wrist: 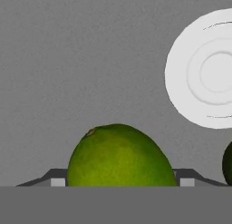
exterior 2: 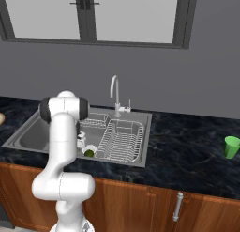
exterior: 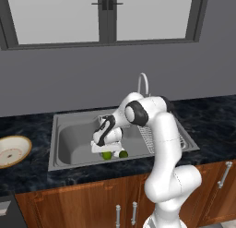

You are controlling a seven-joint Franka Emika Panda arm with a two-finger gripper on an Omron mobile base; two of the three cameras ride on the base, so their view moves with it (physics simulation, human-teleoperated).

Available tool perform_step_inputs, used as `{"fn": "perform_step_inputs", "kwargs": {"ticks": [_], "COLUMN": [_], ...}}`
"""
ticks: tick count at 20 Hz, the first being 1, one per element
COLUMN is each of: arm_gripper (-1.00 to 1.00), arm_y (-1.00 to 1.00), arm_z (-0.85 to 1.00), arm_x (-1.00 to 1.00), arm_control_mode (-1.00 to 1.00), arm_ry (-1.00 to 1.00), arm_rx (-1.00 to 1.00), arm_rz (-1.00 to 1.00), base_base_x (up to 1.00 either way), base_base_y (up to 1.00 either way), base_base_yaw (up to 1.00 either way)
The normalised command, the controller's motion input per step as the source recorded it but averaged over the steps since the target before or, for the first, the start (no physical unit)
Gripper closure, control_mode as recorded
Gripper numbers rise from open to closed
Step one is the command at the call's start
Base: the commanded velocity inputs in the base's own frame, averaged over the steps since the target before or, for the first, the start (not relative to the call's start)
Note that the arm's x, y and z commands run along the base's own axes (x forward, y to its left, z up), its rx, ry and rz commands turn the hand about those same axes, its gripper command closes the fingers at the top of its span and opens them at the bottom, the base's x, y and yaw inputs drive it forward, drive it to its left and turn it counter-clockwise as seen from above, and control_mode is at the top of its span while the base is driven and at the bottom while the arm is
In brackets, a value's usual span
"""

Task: Remove the lime and lime from the sink. Then move the bowl and cup from the counter to the sink for washing.

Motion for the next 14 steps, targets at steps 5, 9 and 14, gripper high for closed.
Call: {"fn": "perform_step_inputs", "kwargs": {"ticks": [5,9,14], "arm_gripper": [1.0,1.0,1.0], "arm_y": [-0.01,-0.05,-0.07], "arm_z": [0.34,0.42,0.46], "arm_x": [-0.12,-0.09,-0.06], "arm_control_mode": [-1.0,-1.0,-1.0], "arm_ry": [-0.01,0.0,0.0], "arm_rx": [0.0,0.01,0.01], "arm_rz": [0.01,0.02,0.05], "base_base_x": [0.0,0.0,0.0], "base_base_y": [0.0,0.0,0.0], "base_base_yaw": [0.0,0.0,0.0]}}
